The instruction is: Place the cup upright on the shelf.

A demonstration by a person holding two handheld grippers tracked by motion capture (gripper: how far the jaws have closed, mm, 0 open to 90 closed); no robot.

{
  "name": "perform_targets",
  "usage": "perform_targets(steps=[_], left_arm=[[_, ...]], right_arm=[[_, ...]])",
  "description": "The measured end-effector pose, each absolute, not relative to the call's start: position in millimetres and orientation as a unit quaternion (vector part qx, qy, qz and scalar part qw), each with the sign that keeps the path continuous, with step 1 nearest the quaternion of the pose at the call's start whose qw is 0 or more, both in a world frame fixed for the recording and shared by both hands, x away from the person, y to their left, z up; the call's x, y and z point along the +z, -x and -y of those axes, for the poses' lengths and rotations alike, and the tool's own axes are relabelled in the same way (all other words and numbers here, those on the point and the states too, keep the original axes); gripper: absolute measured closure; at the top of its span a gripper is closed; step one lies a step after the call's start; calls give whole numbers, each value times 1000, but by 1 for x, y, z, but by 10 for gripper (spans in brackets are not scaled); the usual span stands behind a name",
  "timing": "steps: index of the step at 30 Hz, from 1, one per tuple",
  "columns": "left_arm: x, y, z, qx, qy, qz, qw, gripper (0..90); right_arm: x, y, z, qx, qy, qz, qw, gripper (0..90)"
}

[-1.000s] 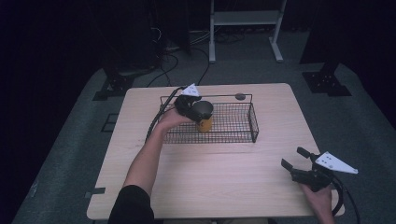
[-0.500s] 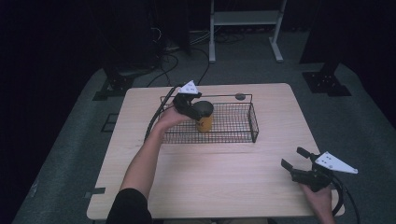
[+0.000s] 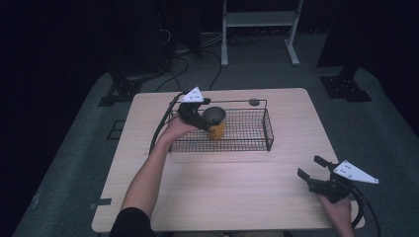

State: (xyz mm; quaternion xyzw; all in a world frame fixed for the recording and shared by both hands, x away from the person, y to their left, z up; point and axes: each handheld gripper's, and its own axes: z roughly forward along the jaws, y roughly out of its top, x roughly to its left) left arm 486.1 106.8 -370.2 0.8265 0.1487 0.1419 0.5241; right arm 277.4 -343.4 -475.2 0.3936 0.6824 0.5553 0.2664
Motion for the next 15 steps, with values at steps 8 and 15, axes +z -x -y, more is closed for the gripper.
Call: perform_targets(steps=[8,15], left_arm=[[-371,-477,-115,145,-819,-155,533,28],[-374,-469,-120,143,-815,-160,538,27]], right_arm=[[-475,-277,344,555,-395,-682,266,140],[-475,-277,343,555,-395,-682,266,140]])
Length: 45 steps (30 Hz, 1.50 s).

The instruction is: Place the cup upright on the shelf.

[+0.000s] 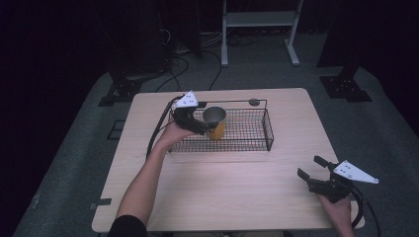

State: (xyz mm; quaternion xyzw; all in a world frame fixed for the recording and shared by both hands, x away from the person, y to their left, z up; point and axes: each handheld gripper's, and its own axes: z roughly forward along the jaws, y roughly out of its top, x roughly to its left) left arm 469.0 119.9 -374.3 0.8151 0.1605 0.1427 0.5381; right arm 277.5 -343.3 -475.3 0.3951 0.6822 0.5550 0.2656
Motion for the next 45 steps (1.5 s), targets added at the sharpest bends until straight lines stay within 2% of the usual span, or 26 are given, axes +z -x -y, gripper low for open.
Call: perform_targets(steps=[28,45], left_arm=[[-382,-441,-125,130,-806,-160,555,20],[-390,-412,-130,141,-793,-153,572,21]], right_arm=[[-475,-278,343,554,-394,-684,265,134],[-475,-277,343,552,-393,-686,265,132]])
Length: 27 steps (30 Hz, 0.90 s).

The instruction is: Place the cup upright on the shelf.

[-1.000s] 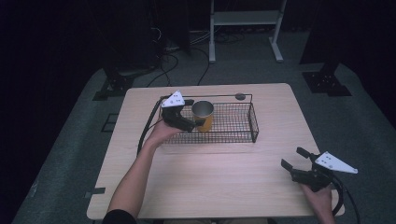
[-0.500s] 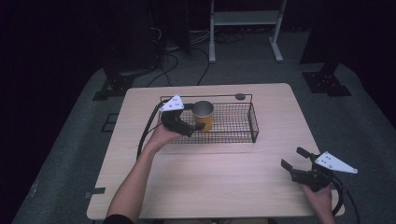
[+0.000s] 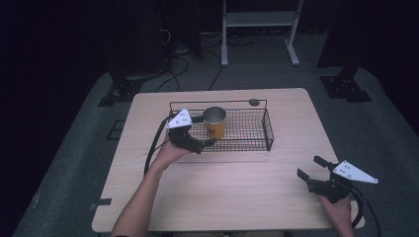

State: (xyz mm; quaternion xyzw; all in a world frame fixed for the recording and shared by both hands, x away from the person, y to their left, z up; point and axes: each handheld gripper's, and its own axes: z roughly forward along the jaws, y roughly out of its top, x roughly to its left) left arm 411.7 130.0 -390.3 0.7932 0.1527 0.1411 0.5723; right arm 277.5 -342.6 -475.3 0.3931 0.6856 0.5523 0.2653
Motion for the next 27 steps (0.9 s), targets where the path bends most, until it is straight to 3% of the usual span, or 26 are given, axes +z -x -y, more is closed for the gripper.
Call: perform_targets(steps=[27], left_arm=[[-402,-383,-139,140,-794,-154,571,21]], right_arm=[[-475,-277,342,551,-391,-687,266,130]])
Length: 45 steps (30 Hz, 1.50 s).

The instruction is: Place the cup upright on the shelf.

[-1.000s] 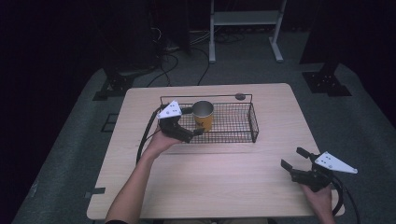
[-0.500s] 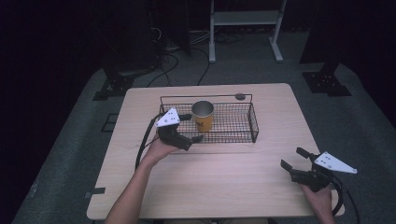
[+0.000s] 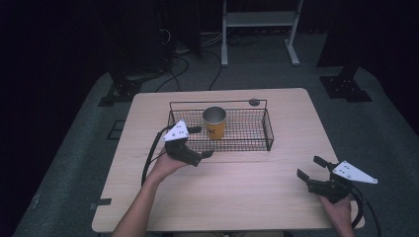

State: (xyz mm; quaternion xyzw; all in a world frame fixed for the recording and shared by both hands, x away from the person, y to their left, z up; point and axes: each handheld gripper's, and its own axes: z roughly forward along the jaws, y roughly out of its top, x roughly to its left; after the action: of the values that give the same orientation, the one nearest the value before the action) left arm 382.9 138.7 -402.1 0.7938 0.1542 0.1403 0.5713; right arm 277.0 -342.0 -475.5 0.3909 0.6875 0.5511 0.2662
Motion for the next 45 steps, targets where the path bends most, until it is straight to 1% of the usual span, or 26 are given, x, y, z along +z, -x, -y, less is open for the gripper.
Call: perform_targets(steps=[14,17,23,26,29,40,45], left_arm=[[-415,-366,-142,131,-788,-160,580,21],[-419,-358,-146,130,-776,-169,594,21],[-423,-347,-150,133,-773,-171,596,21],[-423,-345,-151,128,-775,-171,595,21],[-422,-342,-154,129,-766,-172,606,21],[-424,-326,-161,130,-755,-178,617,21],[-428,-317,-163,120,-755,-181,619,21]], right_arm=[[-475,-277,342,551,-389,-689,266,129],[-475,-277,342,550,-388,-690,266,130],[-475,-277,342,550,-388,-690,266,130],[-475,-277,342,550,-388,-690,266,130],[-475,-277,342,551,-387,-691,264,130],[-475,-277,342,550,-388,-692,263,130],[-475,-277,341,549,-387,-693,262,130]])
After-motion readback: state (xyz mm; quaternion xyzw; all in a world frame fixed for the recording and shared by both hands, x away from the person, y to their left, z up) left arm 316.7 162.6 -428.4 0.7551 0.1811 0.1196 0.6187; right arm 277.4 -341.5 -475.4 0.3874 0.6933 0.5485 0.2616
